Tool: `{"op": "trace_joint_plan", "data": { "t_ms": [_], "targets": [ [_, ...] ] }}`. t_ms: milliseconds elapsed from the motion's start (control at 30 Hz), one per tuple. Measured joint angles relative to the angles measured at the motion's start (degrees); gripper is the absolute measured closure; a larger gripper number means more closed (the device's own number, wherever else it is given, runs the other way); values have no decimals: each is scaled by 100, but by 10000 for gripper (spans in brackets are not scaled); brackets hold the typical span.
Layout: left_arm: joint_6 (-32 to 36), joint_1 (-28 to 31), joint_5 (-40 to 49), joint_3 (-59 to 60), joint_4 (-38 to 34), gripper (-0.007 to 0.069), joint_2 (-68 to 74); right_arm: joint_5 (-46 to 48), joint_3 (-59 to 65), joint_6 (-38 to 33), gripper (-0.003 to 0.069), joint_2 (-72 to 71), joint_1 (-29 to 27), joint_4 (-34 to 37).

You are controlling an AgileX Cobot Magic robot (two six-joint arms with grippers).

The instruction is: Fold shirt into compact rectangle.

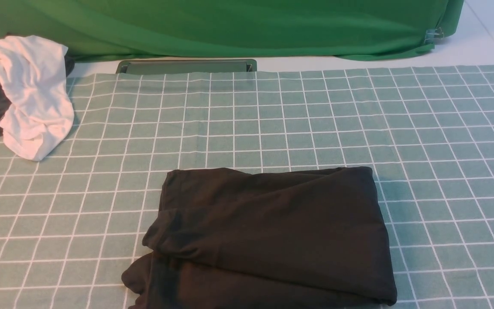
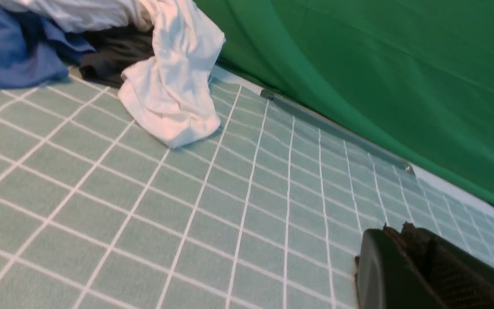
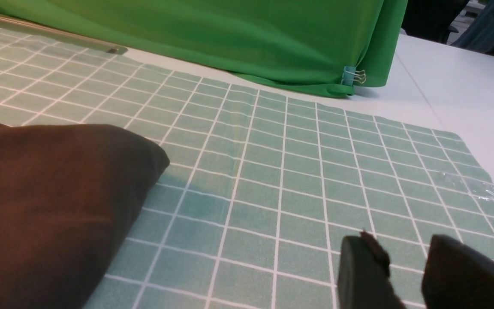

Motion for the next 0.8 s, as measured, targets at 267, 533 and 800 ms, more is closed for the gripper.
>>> {"op": "trace_joint_plan", "data": {
  "t_ms": [267, 533, 800],
  "targets": [
    [-172, -201, -160, 486, 481, 606, -461, 0, 0, 0, 419, 0, 0, 0],
    [-172, -432, 191, 486, 551, 606, -478, 0, 0, 4, 419, 0, 0, 0],
    [-172, -470, 218, 486, 553, 606, -478, 0, 0, 4, 419, 0, 0, 0]
  ]
}}
